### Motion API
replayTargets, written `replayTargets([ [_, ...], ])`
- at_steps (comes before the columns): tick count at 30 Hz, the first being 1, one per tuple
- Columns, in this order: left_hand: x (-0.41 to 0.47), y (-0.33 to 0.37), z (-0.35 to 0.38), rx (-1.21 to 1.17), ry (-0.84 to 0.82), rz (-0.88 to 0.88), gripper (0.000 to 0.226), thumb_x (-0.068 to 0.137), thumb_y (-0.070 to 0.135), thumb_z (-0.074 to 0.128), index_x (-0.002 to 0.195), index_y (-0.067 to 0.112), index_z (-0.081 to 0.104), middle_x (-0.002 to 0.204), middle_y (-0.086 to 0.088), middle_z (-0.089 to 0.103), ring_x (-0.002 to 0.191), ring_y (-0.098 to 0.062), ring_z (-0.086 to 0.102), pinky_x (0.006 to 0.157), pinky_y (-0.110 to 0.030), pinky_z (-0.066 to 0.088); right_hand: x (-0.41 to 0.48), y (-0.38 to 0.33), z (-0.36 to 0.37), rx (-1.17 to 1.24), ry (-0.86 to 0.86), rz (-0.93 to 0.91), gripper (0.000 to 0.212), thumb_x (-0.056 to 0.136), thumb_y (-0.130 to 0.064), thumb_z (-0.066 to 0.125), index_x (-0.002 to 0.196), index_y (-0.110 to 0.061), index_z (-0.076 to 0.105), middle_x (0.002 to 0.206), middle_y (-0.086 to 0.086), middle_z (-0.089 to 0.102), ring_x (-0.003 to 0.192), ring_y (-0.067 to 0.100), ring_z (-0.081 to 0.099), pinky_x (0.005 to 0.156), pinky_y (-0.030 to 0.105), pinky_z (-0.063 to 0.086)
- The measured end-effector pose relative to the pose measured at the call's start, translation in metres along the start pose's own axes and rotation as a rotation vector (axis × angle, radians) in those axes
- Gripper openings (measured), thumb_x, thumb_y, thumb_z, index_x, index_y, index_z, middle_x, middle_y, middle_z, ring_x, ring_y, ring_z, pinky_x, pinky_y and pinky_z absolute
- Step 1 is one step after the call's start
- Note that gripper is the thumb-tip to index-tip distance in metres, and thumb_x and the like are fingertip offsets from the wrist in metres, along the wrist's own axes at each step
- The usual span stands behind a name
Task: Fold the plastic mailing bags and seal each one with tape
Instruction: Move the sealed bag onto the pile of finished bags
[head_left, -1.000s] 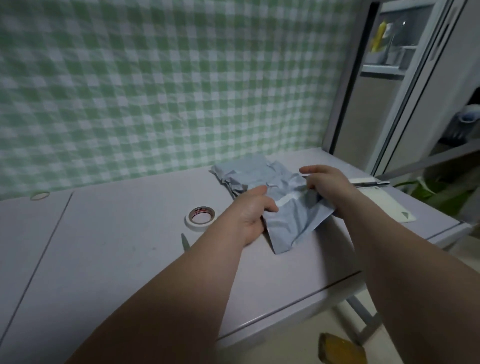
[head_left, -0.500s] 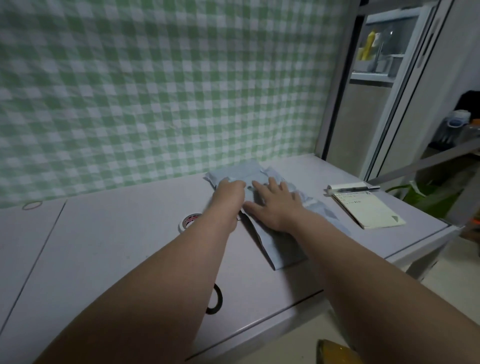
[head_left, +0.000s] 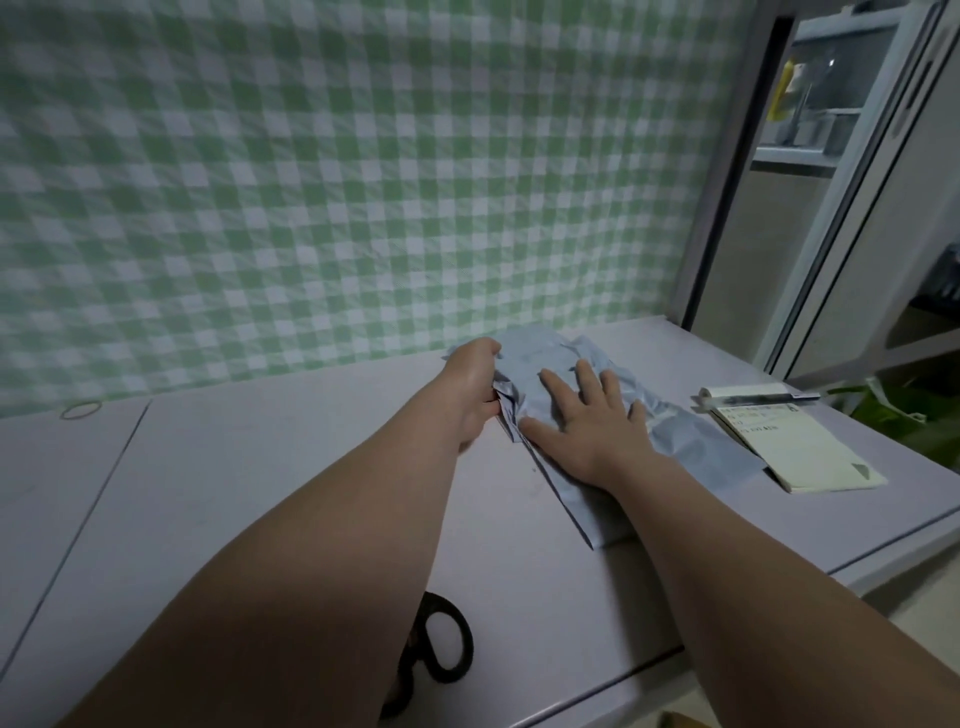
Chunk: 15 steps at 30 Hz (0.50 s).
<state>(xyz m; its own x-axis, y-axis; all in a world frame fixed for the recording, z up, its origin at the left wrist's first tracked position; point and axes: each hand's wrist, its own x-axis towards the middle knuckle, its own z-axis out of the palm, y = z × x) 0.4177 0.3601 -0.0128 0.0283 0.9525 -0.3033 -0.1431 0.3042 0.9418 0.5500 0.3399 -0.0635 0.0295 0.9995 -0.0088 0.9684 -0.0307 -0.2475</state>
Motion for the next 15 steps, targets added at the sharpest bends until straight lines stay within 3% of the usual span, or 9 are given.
replayTargets([
  [3,-0.009,0.005,-0.012,0.222,0.039,0.032,0.023,0.097,0.018,0.043,0.075,0.016,0.049,0.079,-0.003,0.051,0.067,-0.016,0.048,0.069,-0.028,0.048,-0.006,-0.009,0.000,-0.045,0.095,0.000,0.067,0.093,-0.060,0.031,0.151,-0.036,0.007,0.160,0.004,-0.009,0.146,0.027,-0.013,0.114,0.055,-0.004],
  [6,-0.017,0.011,-0.038,0.461,0.114,0.117,0.020,0.094,0.018,0.049,0.073,0.014,0.050,0.092,-0.008,0.054,0.076,-0.022,0.052,0.074,-0.032,0.047,-0.021,-0.037,0.002,0.057,0.274,-0.150,0.058,0.097,-0.045,0.036,0.149,-0.023,0.023,0.158,0.008,0.014,0.146,0.029,0.005,0.116,0.050,0.008],
  [8,-0.026,0.014,-0.057,0.578,0.118,0.200,0.021,0.093,0.015,0.049,0.073,0.016,0.053,0.096,-0.008,0.057,0.084,-0.024,0.054,0.081,-0.036,0.050,-0.035,-0.065,0.007,0.262,0.227,-0.268,0.055,0.098,-0.043,0.038,0.148,-0.019,0.031,0.155,0.007,0.025,0.145,0.028,0.016,0.116,0.044,0.018],
  [10,-0.041,0.013,-0.078,0.681,0.134,0.246,0.016,0.092,0.011,0.048,0.083,0.011,0.061,0.096,-0.010,0.059,0.086,-0.025,0.056,0.084,-0.037,0.050,-0.051,-0.094,0.015,0.390,0.061,-0.301,0.057,0.097,-0.045,0.037,0.148,-0.020,0.030,0.156,0.007,0.021,0.145,0.024,0.014,0.117,0.042,0.017],
  [12,-0.057,0.010,-0.099,0.760,0.162,0.286,0.012,0.087,0.007,0.048,0.086,0.012,0.059,0.088,-0.010,0.057,0.079,-0.024,0.053,0.075,-0.036,0.046,-0.064,-0.118,0.028,0.309,-0.021,-0.302,0.058,0.096,-0.048,0.034,0.147,-0.021,0.028,0.155,0.008,0.022,0.143,0.027,0.015,0.115,0.049,0.017],
  [15,-0.078,0.004,-0.130,0.804,0.168,0.323,0.012,0.085,0.006,0.048,0.080,0.016,0.050,0.082,-0.006,0.049,0.075,-0.017,0.044,0.069,-0.032,0.037,-0.077,-0.138,0.042,0.134,0.024,-0.281,0.056,0.096,-0.047,0.031,0.142,-0.017,0.031,0.148,0.008,0.026,0.136,0.031,0.021,0.110,0.050,0.021],
])
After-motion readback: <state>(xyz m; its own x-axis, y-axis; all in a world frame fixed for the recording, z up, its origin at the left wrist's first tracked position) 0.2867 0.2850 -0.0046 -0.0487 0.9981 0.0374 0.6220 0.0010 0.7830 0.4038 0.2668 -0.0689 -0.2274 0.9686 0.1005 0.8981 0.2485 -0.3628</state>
